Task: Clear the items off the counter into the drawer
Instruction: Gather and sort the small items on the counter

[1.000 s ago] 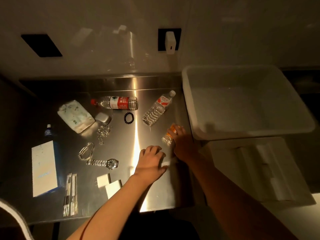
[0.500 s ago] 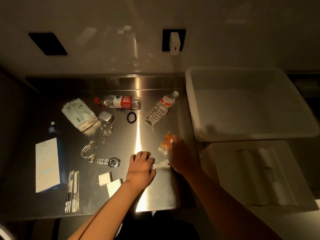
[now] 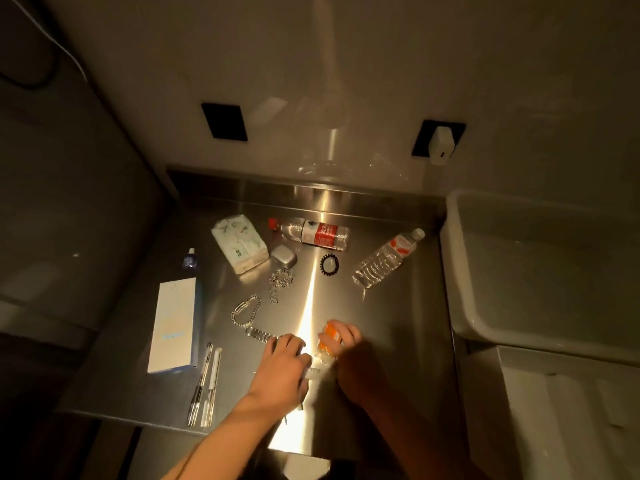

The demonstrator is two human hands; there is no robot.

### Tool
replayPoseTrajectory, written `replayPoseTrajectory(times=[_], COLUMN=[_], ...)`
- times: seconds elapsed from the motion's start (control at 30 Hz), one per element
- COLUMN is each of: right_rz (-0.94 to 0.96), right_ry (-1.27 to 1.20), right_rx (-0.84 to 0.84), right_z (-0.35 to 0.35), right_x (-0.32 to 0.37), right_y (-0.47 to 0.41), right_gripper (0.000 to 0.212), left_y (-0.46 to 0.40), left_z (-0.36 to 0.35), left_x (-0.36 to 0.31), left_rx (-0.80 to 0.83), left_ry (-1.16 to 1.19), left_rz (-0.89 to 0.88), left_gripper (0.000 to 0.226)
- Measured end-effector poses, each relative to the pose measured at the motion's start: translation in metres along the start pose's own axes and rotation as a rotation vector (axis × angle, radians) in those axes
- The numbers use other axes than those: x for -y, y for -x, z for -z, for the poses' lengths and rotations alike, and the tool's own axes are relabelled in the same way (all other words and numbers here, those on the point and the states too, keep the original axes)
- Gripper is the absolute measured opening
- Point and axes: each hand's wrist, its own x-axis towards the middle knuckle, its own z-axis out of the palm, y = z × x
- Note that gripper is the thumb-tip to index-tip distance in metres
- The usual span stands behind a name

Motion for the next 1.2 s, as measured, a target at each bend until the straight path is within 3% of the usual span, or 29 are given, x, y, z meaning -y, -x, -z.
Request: replayPoseTrajectory(times=[0.13, 0.27, 0.47, 0.63, 0.7, 0.8, 0.87, 1.03, 1.2], right_rz=[0.001, 0.114, -0.041, 0.072, 0.123, 0.099, 0.094, 0.074, 0.093], right_ry=[0.062, -0.02, -0.007, -0.051, 0.005, 0.008, 0.032, 0.13, 0.164], right_rx=[0.096, -0.085, -0.116, -0.154, -0.163, -0.169, -0.122, 0.158, 0.24], right_z=[-0.003, -0.006, -0.005, -0.008, -0.009, -0.013, -0.011, -0.022, -0.034], right_x=[0.016, 0.024, 0.056, 0.067, 0.071, 0.071, 0.07, 0.057, 0.053], right_y=[-0.004, -0.008, -0.048, -0.09, -0.108, -0.136, -0.152, -0.178, -0.18], right_gripper=[0.073, 0.061, 0.06, 0.06, 0.054, 0.033, 0.033, 0.047, 0.057], left_y=[0.007, 0.013, 0.023, 0.008, 0.003, -0.005, -0.011, -0.026, -0.027], left_z=[0.008, 0.018, 0.031, 0.037, 0.036, 0.027, 0.022, 0.008, 0.008], left_x=[0.011, 0.031, 0.08, 0.118, 0.127, 0.133, 0.136, 0.146, 0.145], left_rx=[-0.039, -0.084, -0.17, -0.091, -0.097, -0.205, -0.219, -0.07, -0.051], left_ry=[0.006, 0.073, 0.159, 0.219, 0.238, 0.25, 0.312, 0.362, 0.338], left_rz=[0.022, 0.121, 0.294, 0.353, 0.343, 0.262, 0.279, 0.344, 0.329], left_gripper=[0.04, 0.038, 0.043, 0.055, 0.055, 0.033, 0.03, 0.048, 0.047])
